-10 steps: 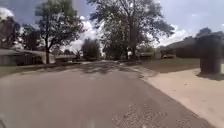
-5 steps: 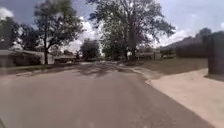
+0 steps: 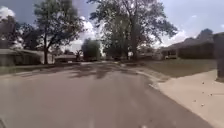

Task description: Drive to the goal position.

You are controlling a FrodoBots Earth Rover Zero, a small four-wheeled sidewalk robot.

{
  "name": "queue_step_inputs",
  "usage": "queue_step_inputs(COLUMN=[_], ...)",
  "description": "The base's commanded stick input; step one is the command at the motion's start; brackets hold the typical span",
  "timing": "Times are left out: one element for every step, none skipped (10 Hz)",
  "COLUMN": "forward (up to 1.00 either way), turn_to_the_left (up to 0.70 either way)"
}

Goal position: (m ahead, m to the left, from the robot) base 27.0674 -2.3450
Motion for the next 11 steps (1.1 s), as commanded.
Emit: queue_step_inputs(forward=[0.7,0.7,0.7,0.7,0.7,0.7,0.7,0.7,0.7,0.7,0.7], turn_to_the_left=[0.0,0.0,0.0,0.0,0.0,0.0,0.0,0.0,0.0,0.0,0.0])
